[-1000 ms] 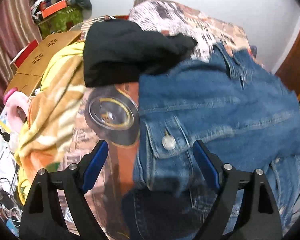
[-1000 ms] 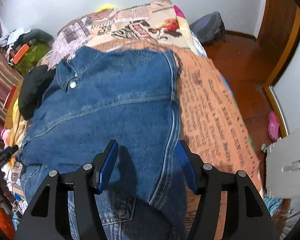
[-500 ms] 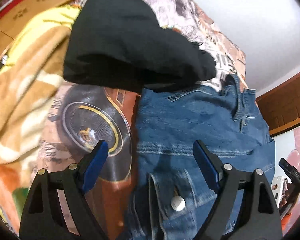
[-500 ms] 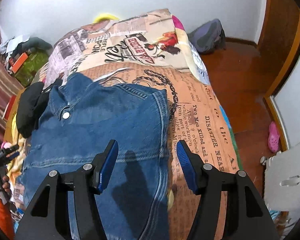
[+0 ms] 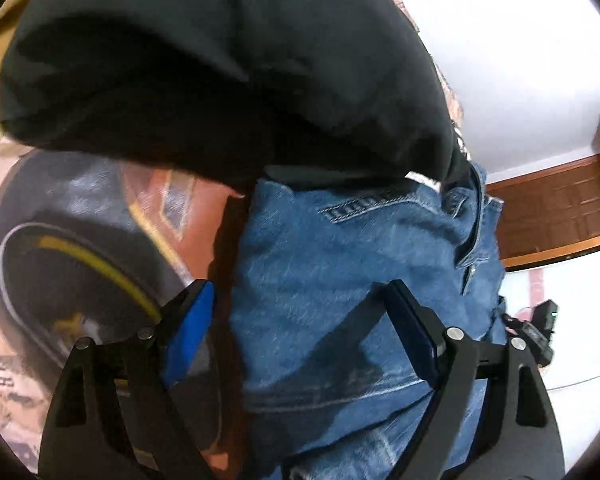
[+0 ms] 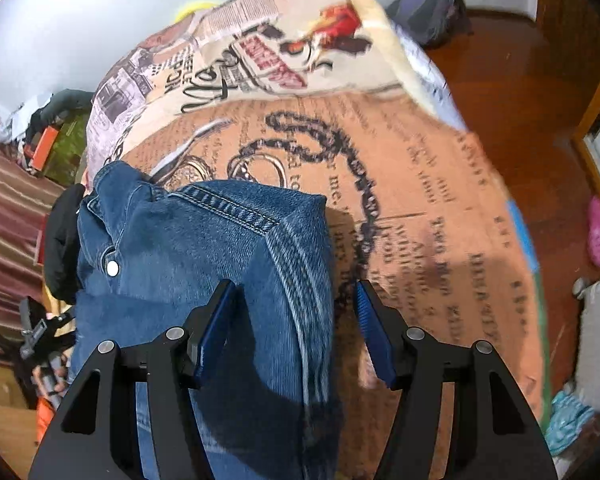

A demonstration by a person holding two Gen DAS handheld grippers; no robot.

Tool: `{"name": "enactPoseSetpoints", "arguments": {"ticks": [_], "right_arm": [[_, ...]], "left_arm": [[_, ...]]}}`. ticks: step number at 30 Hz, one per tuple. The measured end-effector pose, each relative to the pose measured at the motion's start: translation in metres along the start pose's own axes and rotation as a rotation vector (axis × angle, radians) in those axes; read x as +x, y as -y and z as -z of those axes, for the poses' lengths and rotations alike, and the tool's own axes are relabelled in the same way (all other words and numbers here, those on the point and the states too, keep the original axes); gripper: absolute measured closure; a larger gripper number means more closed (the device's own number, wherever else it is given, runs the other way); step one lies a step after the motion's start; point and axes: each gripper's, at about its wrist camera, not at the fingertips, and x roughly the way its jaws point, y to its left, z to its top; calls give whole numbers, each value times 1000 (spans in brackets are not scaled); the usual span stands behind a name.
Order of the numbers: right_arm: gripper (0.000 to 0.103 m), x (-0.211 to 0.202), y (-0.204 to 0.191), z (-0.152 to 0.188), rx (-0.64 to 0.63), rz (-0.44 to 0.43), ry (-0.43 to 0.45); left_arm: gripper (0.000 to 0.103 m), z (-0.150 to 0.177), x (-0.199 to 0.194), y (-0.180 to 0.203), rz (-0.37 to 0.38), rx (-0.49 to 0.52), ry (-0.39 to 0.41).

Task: Fold large clothes
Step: 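Grasp the jacket hem with both grippers, then lift the hem with both grippers and fold it toward the collar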

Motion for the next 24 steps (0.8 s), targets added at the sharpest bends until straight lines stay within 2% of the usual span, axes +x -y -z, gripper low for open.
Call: {"name": "enactPoseSetpoints", "arguments": {"ticks": [1,3,4,6,7,8,9,14,17,21,24], "right_arm": [[44,0,-1,1,4,-6,4],[45,-1,-2,1,2,-13,5],[48,-2,-6,4,-11,-31,-3],[62,-5,-12,8,-29,-43,4],[72,-9,-16,11,-33,-35,20],[88,-11,-16,11,-32,-36,26],[91,-17,-17,13,-21,-56,37],[95,-48,-23,10,51,-93,113],[95,-72,-39,7,25,-108,163],[96,-103,-73,8,-92,-89,223],[96,-120,-93,8,-164,-79,261]], "left_arm": [[18,0,1,0,8,-8,6],[54,1,1,2,14,-16,16],[57,3,4,3,11,-20,8],[81,6,3,7,4,-12,16],[88,7,0,10,-6,0,25],[94,9,-6,17,-28,20,40],[95,10,-10,23,-53,42,54],[96,25,-47,89,-207,242,159],[96,36,-67,137,-317,363,234],[96,48,-101,176,-368,490,323],[96,53,-126,194,-336,526,365]]}}
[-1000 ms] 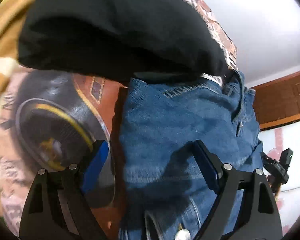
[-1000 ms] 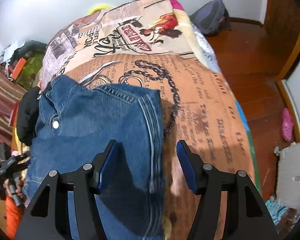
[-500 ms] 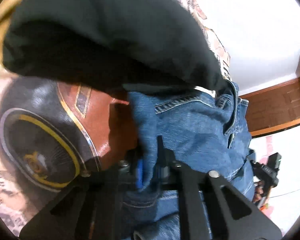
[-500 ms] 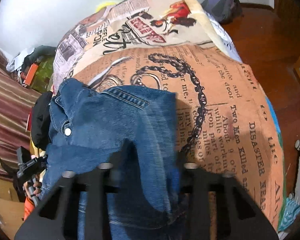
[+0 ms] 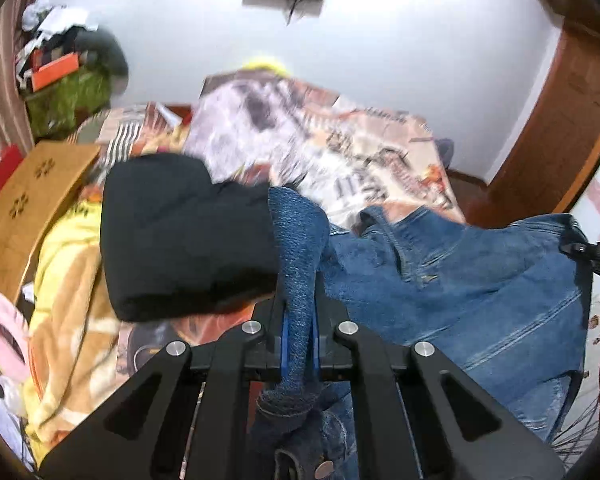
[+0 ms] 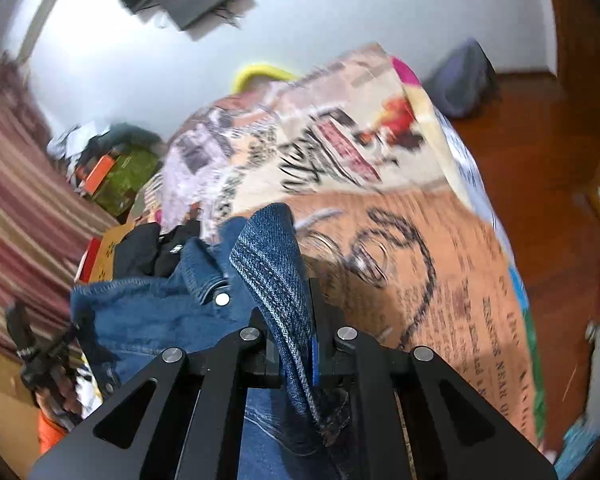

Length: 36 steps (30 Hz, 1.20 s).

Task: Fold large clothes
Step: 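Lift the hem with both grippers and fold it toward the collar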

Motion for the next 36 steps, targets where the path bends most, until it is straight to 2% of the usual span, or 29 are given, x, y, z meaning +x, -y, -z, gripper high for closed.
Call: {"name": "enactPoseSetpoints", "arguments": {"ticks": [4,9,15,20,23,25,30,33,36], "right_arm": [[96,-11,-21,-19,-64,-17,48],[96,5,-21,-38,-96,21,60],[96,51,18,-46,-24,90,-22],[96,94,68,-38,93,135,-110],[96,115,89,-26,132,156,-164],[96,127,99,-17,143,152,-193],[94,124,92,-13,97,172,-177],[91,115,84,-15,60,202,-163],[90,100,74,-15,30,219,-148]], "left_arm": [[96,-15,-15,12,12,34,45],[96,-37,4,11,7,37,55],[96,-46,61,-14,-50,12,-24],[96,-31,107,-43,-121,-24,-119],[95,-19,132,-62,-108,-82,-172],[94,-11,139,-70,-82,-112,-181],[91,-6,137,-64,-108,-68,-162],[90,-7,134,-60,-133,-49,-174],[85,-10,125,-59,-173,-49,-187]]}}
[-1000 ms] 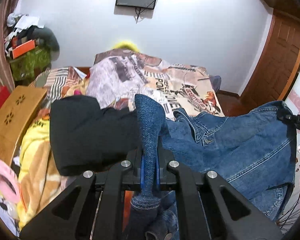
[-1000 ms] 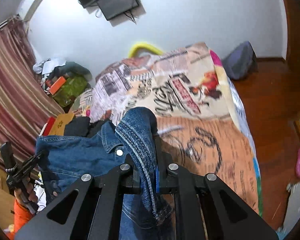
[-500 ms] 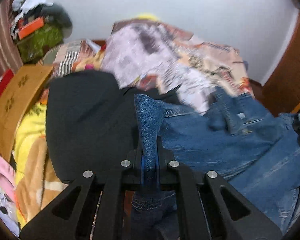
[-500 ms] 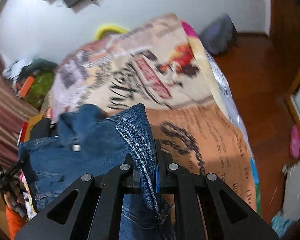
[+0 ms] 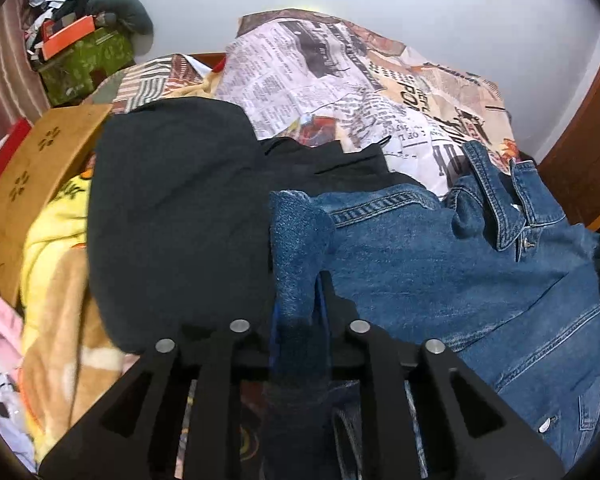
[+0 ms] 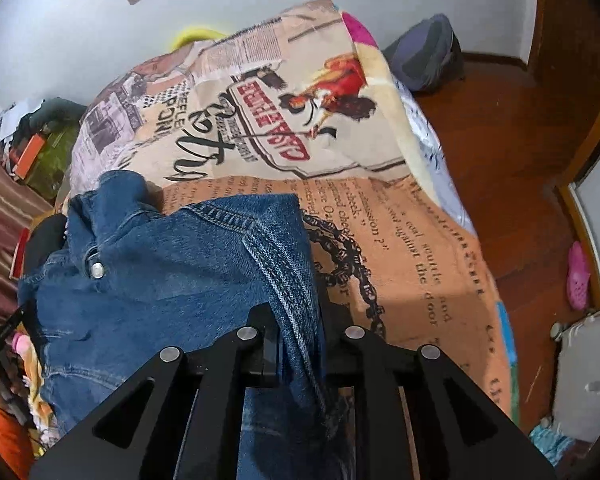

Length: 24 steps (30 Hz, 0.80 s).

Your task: Fold large clothes

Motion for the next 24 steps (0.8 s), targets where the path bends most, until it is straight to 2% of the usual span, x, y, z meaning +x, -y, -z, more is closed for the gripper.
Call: {"name": "enactPoseSetpoints", "arguments": {"ticks": [4,6,10,12,14,17,18,20,24], "right_arm": [[86,-25,-11,10,-65,62,30],[80,-42,-18,19,-119,77,55],[64,-77,-32,41,-197,90,114],[62,-90,-36,49,-224,89,134],[49,-103,-40,58,-235,86,144],[37,-121,-42,72,-227,68,177],[36,-125,-42,77,-223,62,184],[35,-133,-41,85,-214,42,189],[35,-141,-43,100,-225,54,180]], "left_arm": [[83,3,-16,-6,-11,-18,-4],[74,8,-29,-8,-7,-16,-1],[57,21,-62,-9,-58,11,60],[46,26,-79,-9,-61,14,86],[40,35,-100,-10,-71,23,117],[26,47,-122,-10,-80,38,136],[17,51,-126,-9,-77,41,135],[9,62,-134,-7,-63,46,117],[9,86,-140,-6,-17,64,71]]}}
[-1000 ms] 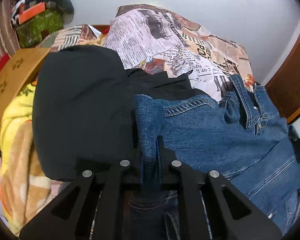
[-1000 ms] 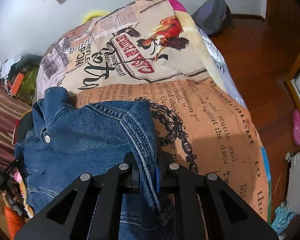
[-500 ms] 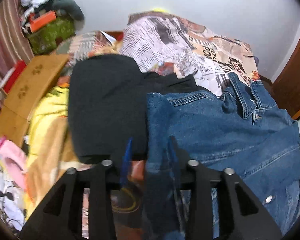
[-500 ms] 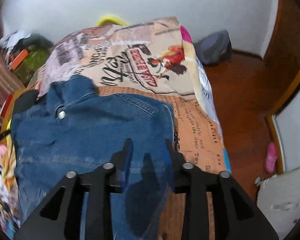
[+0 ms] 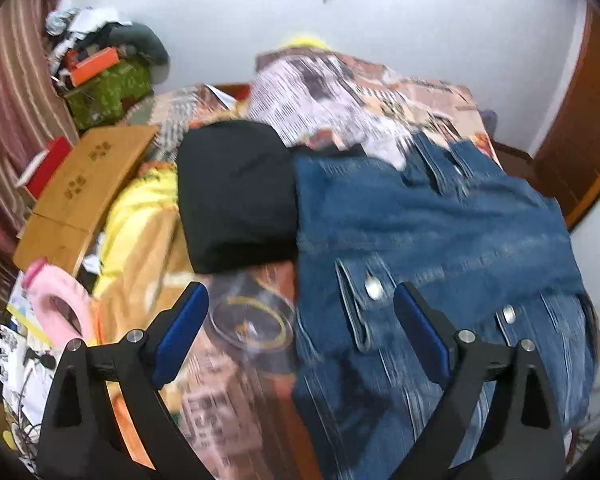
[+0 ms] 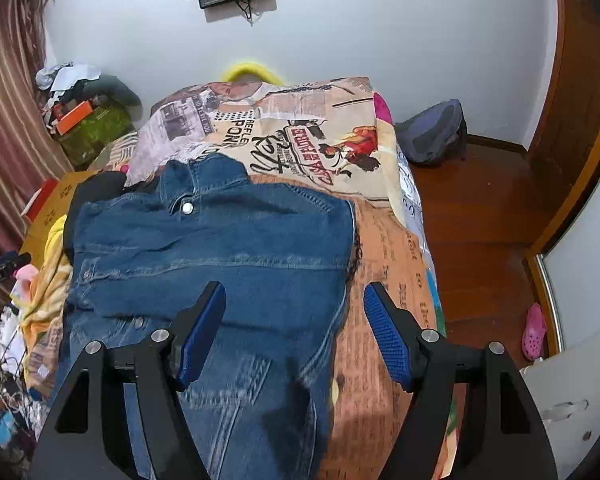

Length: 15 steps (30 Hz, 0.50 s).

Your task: Fold large clothes

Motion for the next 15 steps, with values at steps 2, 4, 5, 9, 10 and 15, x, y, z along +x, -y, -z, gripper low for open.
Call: {"name": "enactPoseSetpoints", "arguments": {"ticks": [2,4,5,9,10,15], "right_arm": [[35,-3,-2,7,-11,13,-6],[35,-3,-3,16,-21,22,-18],[35,-2,-4,22,-22,25,-29],[35,5,-6,42,-3,19,-72],[35,10,-7,48,1,21,-87],[35,22,-8,75,24,30,-147]], "left_arm": [[9,15,3,0,24,-1,-40],[9,31,10,-2,25,-7,-86],[9,38,15,-3,30,-13,-107],[9,71,39,-9,46,-53,-214],[9,80,45,-10,46,-59,-239],[9,112,65,-9,114,-115,-342]]}}
